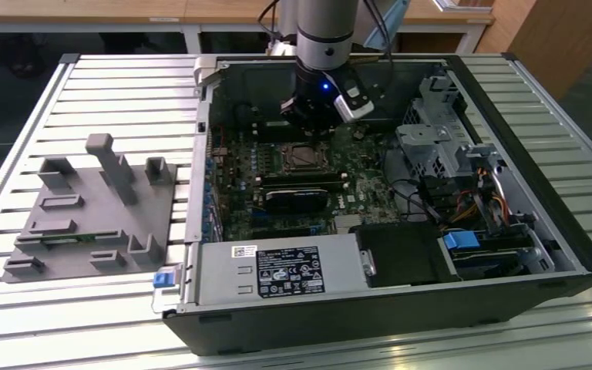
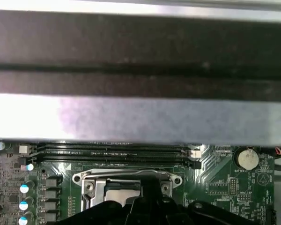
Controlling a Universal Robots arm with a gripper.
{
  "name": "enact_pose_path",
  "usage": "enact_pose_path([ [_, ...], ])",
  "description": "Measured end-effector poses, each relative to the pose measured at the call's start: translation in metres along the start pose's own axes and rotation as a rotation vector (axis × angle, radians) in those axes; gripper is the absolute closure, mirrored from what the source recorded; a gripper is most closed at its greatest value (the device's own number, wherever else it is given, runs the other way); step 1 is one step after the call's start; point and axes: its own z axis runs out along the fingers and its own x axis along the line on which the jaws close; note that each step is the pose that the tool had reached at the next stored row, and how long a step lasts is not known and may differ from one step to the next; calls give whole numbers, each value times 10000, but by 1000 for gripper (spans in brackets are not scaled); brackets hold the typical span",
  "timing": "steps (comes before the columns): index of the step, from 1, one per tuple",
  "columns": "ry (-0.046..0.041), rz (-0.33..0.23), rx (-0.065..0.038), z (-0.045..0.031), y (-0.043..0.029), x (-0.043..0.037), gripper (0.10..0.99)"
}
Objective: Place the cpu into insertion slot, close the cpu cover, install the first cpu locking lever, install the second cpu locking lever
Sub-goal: 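Install the second cpu locking lever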
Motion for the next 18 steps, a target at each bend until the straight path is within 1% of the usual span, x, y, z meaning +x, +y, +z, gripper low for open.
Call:
enact_pose_path([
  [2,6,2,-5,-7,1,0,976],
  [4,10,1,-15,-37,2,-2,976],
  [9,12,1,-15,-178,7,-7,976],
  [10,12,1,-15,-196,6,-8,976],
  [13,12,1,-16,-204,-17,-6,976],
  [18,13,1,-15,-208,-118,-5,976],
])
